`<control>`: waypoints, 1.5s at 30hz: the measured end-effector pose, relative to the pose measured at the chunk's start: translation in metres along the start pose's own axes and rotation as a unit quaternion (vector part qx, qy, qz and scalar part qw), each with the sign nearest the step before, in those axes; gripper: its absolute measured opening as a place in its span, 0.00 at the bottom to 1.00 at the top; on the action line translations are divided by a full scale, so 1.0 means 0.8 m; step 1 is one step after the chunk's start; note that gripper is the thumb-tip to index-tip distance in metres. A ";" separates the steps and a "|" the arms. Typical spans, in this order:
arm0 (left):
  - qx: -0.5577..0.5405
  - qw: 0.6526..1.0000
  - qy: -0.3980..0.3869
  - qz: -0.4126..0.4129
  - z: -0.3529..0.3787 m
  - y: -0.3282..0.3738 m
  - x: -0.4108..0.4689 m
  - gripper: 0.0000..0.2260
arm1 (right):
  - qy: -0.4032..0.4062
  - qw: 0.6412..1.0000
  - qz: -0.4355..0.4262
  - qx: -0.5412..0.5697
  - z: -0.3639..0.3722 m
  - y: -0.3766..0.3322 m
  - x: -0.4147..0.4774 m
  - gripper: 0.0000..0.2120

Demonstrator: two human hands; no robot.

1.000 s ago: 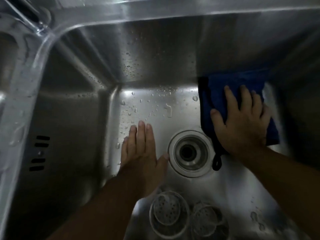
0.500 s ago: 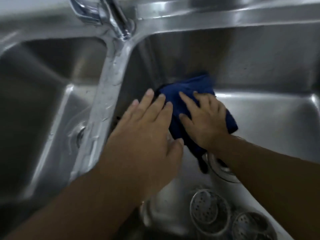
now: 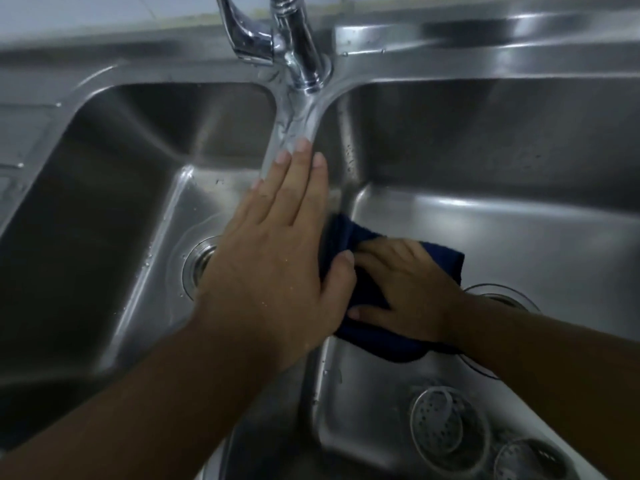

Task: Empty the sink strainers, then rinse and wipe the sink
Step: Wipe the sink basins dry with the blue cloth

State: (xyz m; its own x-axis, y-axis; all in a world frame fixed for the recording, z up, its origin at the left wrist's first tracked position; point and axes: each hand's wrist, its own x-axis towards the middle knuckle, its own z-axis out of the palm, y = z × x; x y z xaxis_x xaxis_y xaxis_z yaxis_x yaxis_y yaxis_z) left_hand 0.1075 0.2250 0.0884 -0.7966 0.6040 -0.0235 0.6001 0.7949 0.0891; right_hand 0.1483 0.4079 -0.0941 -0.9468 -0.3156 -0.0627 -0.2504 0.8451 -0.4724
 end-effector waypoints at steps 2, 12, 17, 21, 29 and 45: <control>-0.006 1.000 0.006 -0.008 -0.001 0.000 0.001 0.39 | 0.052 0.998 0.028 0.020 -0.004 0.001 0.017 0.37; -0.013 1.000 0.012 -0.017 0.000 -0.002 0.002 0.37 | -0.045 0.988 -0.116 -0.092 -0.015 0.013 -0.024 0.37; 0.006 1.000 -0.001 -0.014 0.002 -0.001 0.002 0.37 | -0.051 0.987 -0.121 -0.096 0.010 0.001 -0.022 0.43; 0.019 1.000 0.004 -0.009 0.002 -0.002 0.004 0.38 | 0.007 0.989 -0.085 -0.117 -0.010 0.039 0.013 0.39; 0.033 0.999 -0.003 -0.013 0.002 0.000 0.005 0.38 | 0.028 0.990 -0.076 -0.118 0.008 0.024 -0.020 0.32; 0.134 0.990 -0.025 -0.021 -0.001 0.006 0.005 0.38 | 0.100 0.980 0.132 -0.112 -0.037 0.077 -0.024 0.25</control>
State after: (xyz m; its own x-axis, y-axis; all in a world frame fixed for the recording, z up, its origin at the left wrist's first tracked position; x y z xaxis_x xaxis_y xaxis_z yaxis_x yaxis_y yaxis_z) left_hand 0.1068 0.2313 0.0891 -0.8212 0.5662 -0.0712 0.5689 0.8026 -0.1795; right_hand 0.1448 0.4785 -0.0956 -0.9996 -0.0009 0.0270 -0.0078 0.9665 -0.2566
